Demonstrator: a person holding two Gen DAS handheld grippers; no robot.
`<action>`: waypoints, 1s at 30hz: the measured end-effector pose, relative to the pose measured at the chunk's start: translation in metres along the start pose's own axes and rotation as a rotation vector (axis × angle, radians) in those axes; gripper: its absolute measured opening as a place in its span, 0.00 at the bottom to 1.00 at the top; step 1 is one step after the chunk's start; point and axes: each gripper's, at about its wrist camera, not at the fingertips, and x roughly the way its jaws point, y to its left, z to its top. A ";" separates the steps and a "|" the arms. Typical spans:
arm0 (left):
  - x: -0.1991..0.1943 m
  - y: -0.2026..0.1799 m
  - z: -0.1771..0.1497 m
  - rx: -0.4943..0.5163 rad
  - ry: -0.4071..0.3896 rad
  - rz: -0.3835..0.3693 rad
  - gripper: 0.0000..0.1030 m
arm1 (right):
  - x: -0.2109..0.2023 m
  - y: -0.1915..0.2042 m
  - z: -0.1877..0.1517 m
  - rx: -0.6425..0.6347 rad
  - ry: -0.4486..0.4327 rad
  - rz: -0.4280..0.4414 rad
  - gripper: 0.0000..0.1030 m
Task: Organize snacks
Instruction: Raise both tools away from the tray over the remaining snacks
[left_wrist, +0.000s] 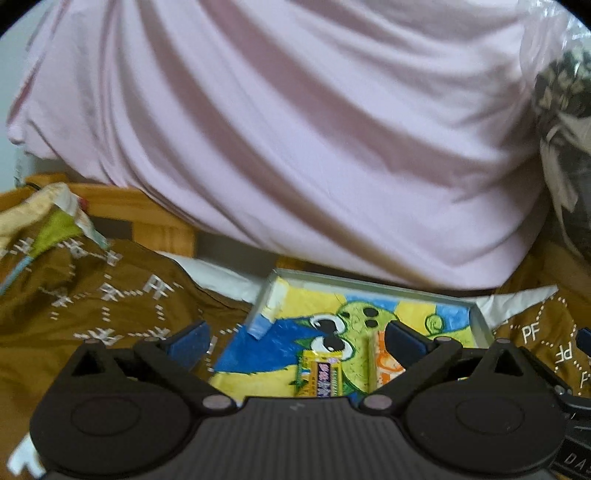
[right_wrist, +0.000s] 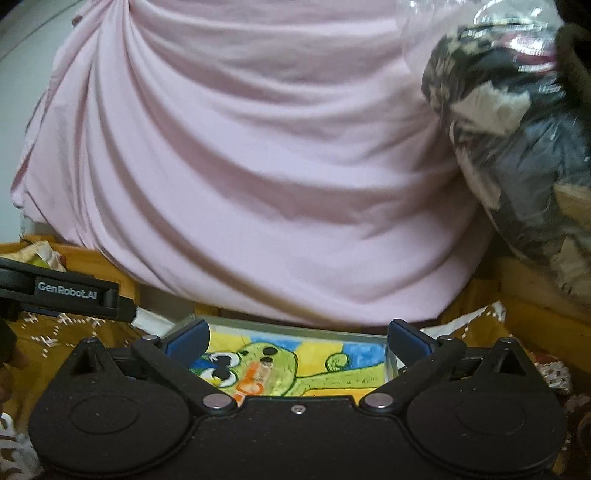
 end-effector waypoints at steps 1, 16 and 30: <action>-0.008 0.002 0.000 -0.002 -0.016 0.006 0.99 | -0.005 0.002 0.003 -0.002 -0.003 0.001 0.99; -0.105 0.040 -0.010 0.025 -0.120 0.049 1.00 | -0.097 0.033 0.015 0.037 -0.092 0.029 0.99; -0.149 0.064 -0.064 0.096 -0.037 0.010 1.00 | -0.155 0.062 -0.024 0.048 0.030 0.040 0.99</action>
